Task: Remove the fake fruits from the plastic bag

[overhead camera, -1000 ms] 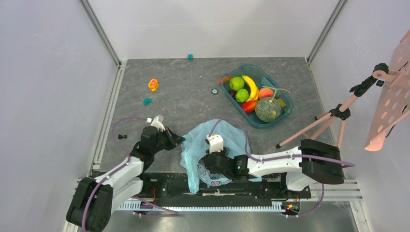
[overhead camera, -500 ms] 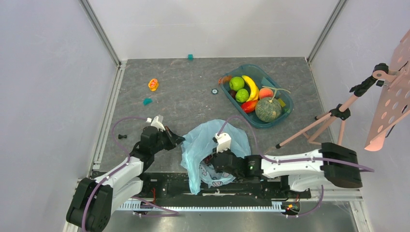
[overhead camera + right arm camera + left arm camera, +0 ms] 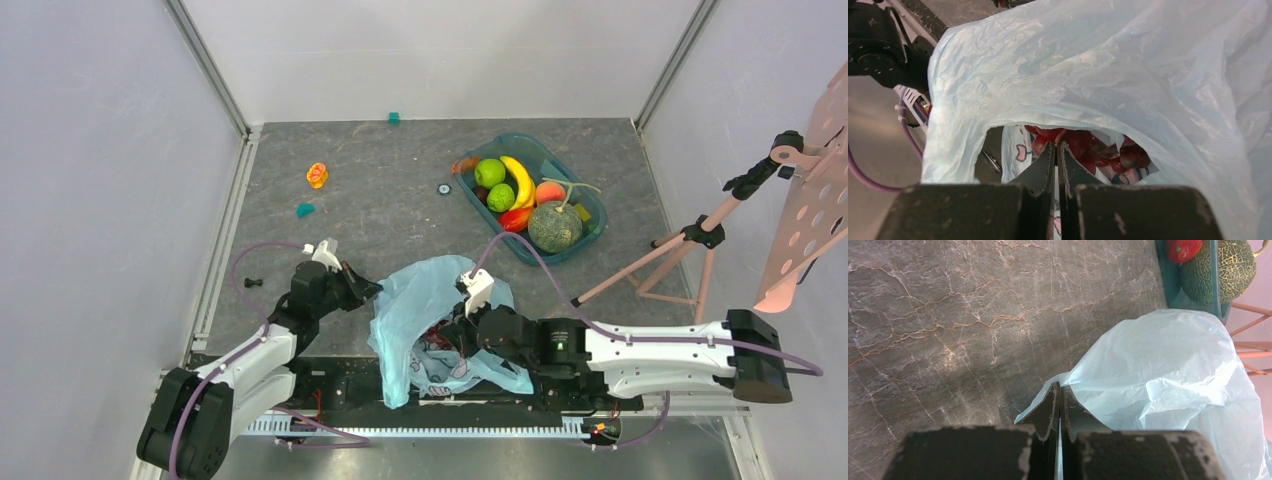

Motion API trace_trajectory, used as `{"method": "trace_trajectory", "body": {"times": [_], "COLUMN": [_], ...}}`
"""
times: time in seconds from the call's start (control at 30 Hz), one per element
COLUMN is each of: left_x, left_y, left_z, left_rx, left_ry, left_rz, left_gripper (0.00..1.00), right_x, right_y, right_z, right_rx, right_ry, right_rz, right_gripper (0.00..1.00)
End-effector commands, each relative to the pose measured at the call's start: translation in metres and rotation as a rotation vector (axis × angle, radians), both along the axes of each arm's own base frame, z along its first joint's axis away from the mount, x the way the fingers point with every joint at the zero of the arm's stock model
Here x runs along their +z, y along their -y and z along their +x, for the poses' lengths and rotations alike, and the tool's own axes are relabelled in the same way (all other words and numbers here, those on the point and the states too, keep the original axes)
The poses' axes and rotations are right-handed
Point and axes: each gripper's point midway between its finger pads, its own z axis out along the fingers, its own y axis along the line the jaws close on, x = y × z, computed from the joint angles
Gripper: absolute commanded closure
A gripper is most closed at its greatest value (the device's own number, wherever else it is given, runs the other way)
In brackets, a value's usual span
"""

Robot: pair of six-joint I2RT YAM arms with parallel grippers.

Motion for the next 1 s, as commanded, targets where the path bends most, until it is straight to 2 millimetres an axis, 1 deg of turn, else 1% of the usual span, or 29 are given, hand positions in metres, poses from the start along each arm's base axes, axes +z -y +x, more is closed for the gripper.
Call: {"method": "trace_trajectory", "body": {"times": [0.0,0.1,0.3,0.37,0.47,0.53,0.57,0.7,0.77,0.83,0.87,0.97], "left_x": [0.002,0.002,0.002,0.002,0.002,0.002,0.002,0.003,0.003,0.003,0.004,0.004], "left_y": [-0.001,-0.001,-0.002,-0.002,-0.003,-0.002,-0.002,-0.001,-0.002,-0.003,-0.003,-0.003], "left_z": [0.002,0.003,0.005,0.006,0.007,0.007,0.007,0.007,0.007,0.007,0.007,0.007], "left_rx": [0.019,0.028,0.038,0.044,0.050,0.049,0.049,0.044,0.044,0.047,0.048,0.049], "left_ry": [-0.001,-0.003,-0.010,-0.011,-0.017,-0.019,-0.018,-0.016,-0.014,-0.013,-0.012,-0.008], "left_rz": [-0.013,-0.013,-0.007,-0.008,-0.009,-0.009,-0.010,-0.013,-0.011,-0.006,-0.006,-0.006], "left_gripper": [0.98,0.98,0.98,0.98,0.98,0.98,0.98,0.98,0.98,0.98,0.98,0.98], "right_x": [0.043,0.056,0.078,0.092,0.123,0.139,0.150,0.179,0.195,0.203,0.211,0.232], "right_y": [-0.003,0.001,0.017,0.020,0.025,0.028,0.030,0.032,0.029,0.025,0.023,0.018], "right_z": [-0.006,-0.016,-0.035,-0.041,-0.046,-0.045,-0.045,-0.038,-0.035,-0.032,-0.031,-0.019], "right_rx": [0.077,0.151,0.256,0.286,0.309,0.309,0.307,0.292,0.296,0.300,0.301,0.263], "right_ry": [0.046,0.051,0.044,0.049,0.076,0.095,0.108,0.157,0.191,0.219,0.233,0.278], "right_rz": [0.056,0.048,0.056,0.093,0.168,0.192,0.203,0.200,0.193,0.177,0.175,0.151], "right_gripper": [1.00,1.00,1.00,1.00,1.00,1.00,1.00,1.00,1.00,1.00,1.00,1.00]}}
